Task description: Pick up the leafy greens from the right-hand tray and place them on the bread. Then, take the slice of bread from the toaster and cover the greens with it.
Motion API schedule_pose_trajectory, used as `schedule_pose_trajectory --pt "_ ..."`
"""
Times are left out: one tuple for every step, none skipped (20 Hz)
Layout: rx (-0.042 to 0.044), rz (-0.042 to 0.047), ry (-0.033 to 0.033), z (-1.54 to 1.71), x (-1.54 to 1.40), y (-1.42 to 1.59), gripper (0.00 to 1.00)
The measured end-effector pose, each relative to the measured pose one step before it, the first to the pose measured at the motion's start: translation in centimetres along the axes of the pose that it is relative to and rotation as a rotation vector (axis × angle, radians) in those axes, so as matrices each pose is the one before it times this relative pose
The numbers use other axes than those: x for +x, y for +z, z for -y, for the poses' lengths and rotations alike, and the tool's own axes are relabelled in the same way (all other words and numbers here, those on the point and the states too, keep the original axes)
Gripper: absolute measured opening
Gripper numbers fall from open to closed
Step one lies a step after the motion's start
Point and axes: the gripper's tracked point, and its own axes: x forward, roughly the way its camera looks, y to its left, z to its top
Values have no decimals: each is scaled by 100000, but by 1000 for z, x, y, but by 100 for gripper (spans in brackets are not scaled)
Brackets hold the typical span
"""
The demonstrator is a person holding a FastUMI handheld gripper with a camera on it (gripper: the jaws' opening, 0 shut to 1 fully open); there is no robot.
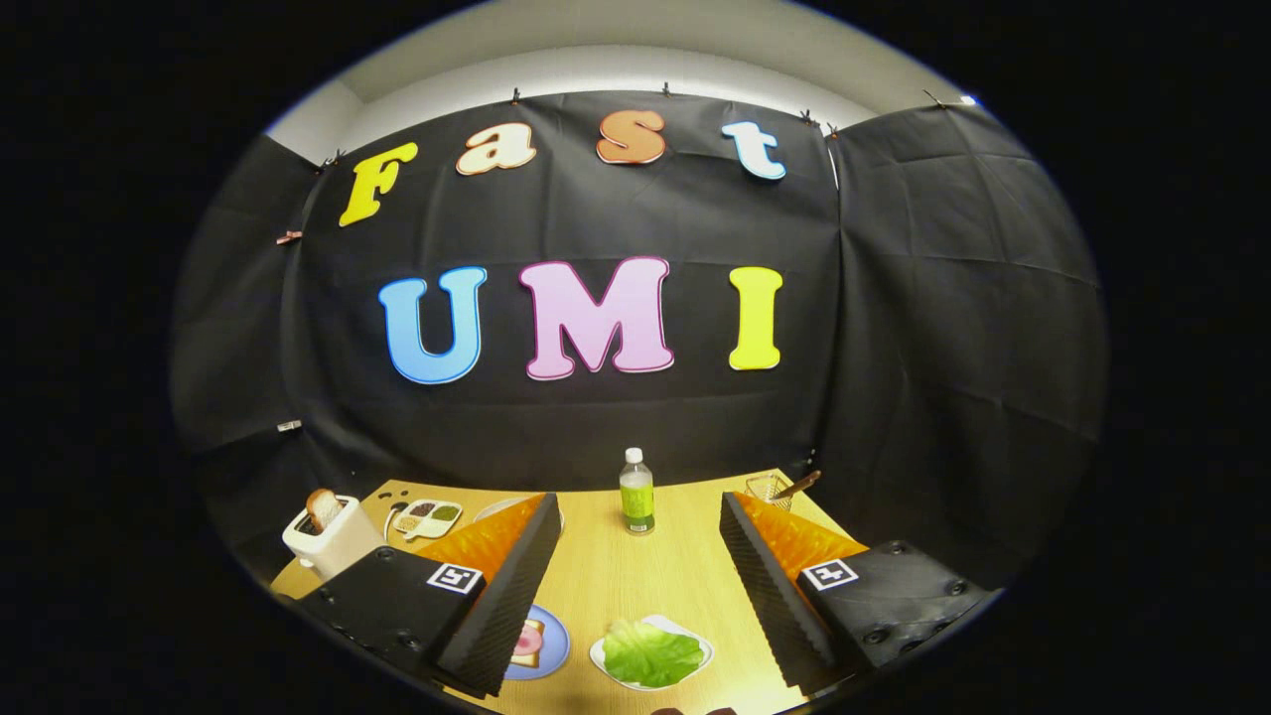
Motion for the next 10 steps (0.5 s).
schedule_pose_trajectory --pt "351 -1902 487 14 336 -858 100" --pt "132 -2150 264 62 301 -849 100" --pt "-37 -2560 19 190 472 -974 100" --pt "-191 -2853 171 116 522 -994 100" --pt "-254 -2592 889 -22 561 -1091 100" --pt "-401 -2131 1343 -106 567 -967 100" --pt "-892 -2605 1713 -31 659 -1109 100" --pt "-1183 -3167 1794 -35 548 -1280 100" --pt "-1002 -2700 1926 -44 714 -1378 100" --pt "-431 -3050 1769 22 612 -1205 100"
